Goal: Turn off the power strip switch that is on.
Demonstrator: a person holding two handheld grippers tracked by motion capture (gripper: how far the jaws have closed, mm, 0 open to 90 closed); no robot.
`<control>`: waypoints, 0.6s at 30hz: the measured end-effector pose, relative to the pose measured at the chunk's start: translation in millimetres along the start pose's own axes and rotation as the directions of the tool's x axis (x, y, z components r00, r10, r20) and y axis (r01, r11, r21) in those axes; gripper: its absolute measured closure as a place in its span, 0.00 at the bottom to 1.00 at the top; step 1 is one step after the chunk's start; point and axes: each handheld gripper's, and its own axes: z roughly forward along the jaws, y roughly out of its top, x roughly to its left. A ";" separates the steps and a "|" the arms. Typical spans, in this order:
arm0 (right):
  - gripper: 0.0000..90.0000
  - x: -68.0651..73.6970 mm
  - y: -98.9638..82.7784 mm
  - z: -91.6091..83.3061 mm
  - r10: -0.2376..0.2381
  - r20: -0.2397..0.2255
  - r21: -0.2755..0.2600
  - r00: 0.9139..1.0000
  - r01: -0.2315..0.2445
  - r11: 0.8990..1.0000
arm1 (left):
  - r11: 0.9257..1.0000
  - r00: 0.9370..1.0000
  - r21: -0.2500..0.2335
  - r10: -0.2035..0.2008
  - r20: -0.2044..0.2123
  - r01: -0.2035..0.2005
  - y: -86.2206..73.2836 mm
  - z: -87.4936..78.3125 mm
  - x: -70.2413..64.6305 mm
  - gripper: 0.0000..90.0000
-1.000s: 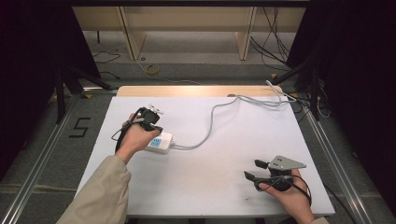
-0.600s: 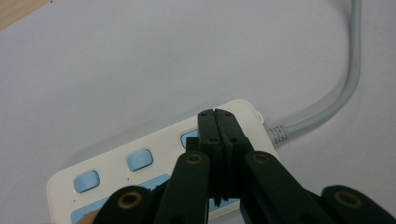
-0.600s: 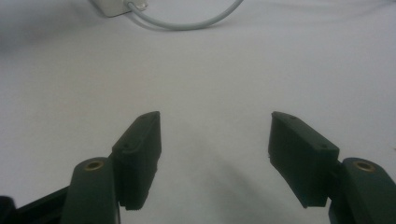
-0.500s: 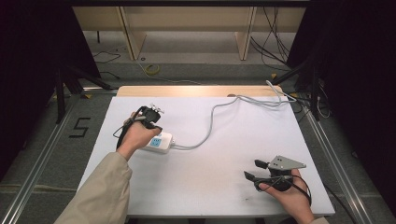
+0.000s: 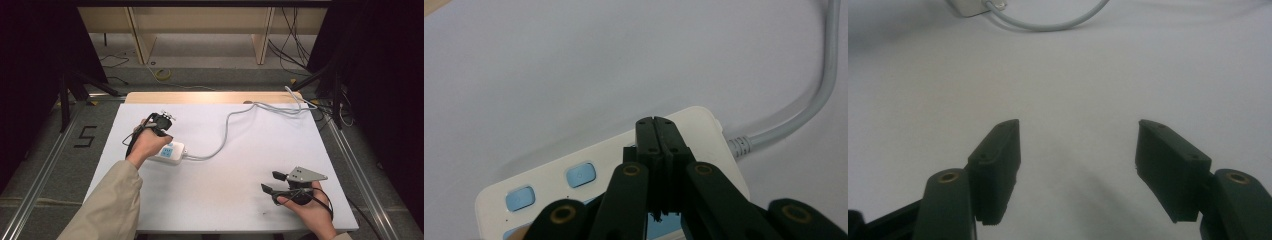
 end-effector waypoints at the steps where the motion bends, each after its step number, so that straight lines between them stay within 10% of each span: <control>1: 0.40 0.0 0.0 0.0 0.000 0.000 0.000 1.000 0.000 1.000 | 1.000 1.000 0.003 0.003 -0.001 -0.003 0.0 0.6 0.6 1.00; 18: 0.40 0.6 0.1 0.1 0.001 -0.003 0.003 1.000 -0.001 1.000 | 0.999 1.000 0.048 -0.014 0.000 0.014 2.0 16.2 2.7 1.00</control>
